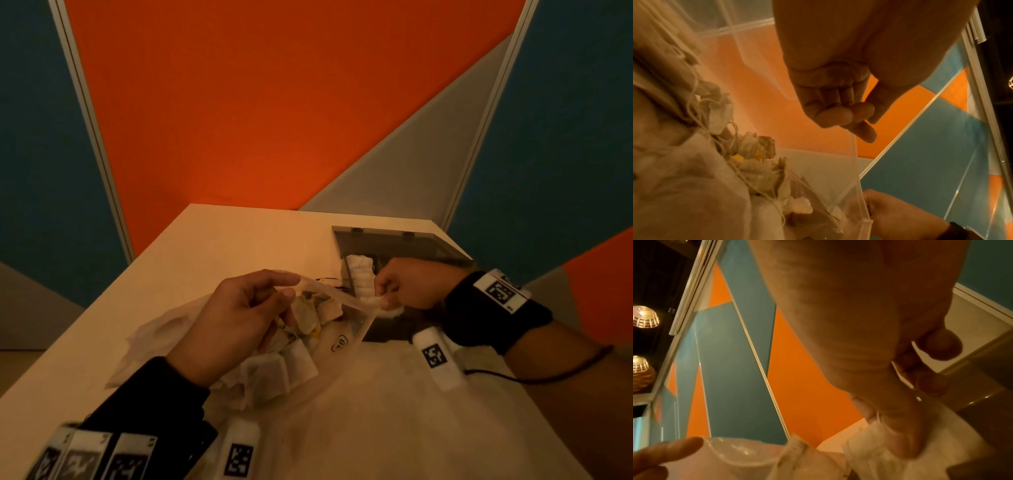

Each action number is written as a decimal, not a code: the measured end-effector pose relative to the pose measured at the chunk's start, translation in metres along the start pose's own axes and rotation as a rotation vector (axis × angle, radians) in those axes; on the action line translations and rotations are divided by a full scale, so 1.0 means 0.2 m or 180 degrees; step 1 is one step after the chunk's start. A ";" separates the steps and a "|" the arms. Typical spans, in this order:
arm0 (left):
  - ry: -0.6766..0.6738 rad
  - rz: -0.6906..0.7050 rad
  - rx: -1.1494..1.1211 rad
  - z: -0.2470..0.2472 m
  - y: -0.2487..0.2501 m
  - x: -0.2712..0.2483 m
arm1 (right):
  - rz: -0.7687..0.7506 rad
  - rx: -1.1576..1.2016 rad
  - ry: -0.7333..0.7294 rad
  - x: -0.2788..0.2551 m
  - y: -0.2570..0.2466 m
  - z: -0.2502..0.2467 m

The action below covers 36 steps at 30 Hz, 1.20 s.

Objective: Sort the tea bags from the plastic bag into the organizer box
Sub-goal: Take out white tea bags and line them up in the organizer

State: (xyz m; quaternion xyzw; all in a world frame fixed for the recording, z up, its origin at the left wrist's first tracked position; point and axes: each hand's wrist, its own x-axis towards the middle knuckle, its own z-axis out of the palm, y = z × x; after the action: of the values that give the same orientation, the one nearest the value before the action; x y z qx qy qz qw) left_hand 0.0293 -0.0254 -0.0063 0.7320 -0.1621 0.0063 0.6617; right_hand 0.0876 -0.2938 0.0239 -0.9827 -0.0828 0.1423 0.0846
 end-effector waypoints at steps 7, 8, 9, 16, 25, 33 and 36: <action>0.0014 0.0018 -0.0024 0.00 -0.01 0.00 | 0.0103 -0.0602 -0.0427 0.11 -0.07 0.01; 0.0015 0.0028 -0.0003 0.00 -0.01 0.00 | 0.0113 -0.0644 -0.0436 0.12 -0.07 0.00; 0.0015 0.0040 0.0016 0.01 -0.01 0.00 | 0.0143 -0.0667 -0.0424 0.14 -0.06 0.00; -0.0019 0.0043 0.0078 0.00 -0.02 0.01 | 0.0308 -0.0445 -0.0155 0.20 -0.01 -0.01; -0.0108 -0.0104 0.0406 0.00 -0.04 0.01 | -0.0145 -0.0275 0.1524 -0.19 -0.29 -0.12; -0.0881 -0.0504 0.2935 -0.09 -0.09 0.00 | -0.0789 -0.0252 0.0391 -0.31 -0.62 0.19; -0.1110 -0.0797 0.3337 -0.09 -0.09 -0.02 | -0.0623 -0.0018 0.0326 -0.17 -0.59 0.31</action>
State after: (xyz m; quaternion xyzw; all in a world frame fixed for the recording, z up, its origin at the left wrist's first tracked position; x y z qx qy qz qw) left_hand 0.0330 -0.0063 -0.0221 0.9665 -0.1562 -0.1137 0.1689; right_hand 0.0208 -0.1769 -0.0025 -0.9761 -0.1744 0.0827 0.0995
